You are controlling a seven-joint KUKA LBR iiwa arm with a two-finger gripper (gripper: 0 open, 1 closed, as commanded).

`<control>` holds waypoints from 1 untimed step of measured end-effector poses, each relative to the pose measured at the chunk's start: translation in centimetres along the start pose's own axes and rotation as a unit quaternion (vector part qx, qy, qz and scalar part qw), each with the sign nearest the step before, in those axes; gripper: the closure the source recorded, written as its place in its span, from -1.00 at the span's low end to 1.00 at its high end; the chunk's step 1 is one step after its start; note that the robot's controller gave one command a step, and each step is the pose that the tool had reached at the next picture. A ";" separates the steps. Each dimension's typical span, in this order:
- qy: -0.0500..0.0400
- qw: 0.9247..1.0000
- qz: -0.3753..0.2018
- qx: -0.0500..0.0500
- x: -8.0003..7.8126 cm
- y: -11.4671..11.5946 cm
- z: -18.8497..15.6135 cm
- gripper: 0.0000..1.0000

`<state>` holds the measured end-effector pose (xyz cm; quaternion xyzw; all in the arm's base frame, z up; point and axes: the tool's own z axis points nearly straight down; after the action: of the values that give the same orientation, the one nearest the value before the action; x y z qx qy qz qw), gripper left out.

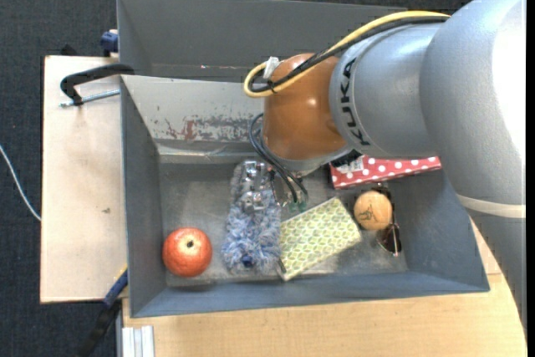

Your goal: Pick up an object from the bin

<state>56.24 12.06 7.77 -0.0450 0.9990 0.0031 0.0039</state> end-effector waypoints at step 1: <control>0.000 1.000 0.000 0.000 0.0 0.0 0.0 1.00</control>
Offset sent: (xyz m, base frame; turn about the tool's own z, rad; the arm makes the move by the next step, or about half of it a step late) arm -0.0254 -0.0345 0.1915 -0.0954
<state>56.24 12.06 7.77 -0.0449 0.9990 0.0032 0.0039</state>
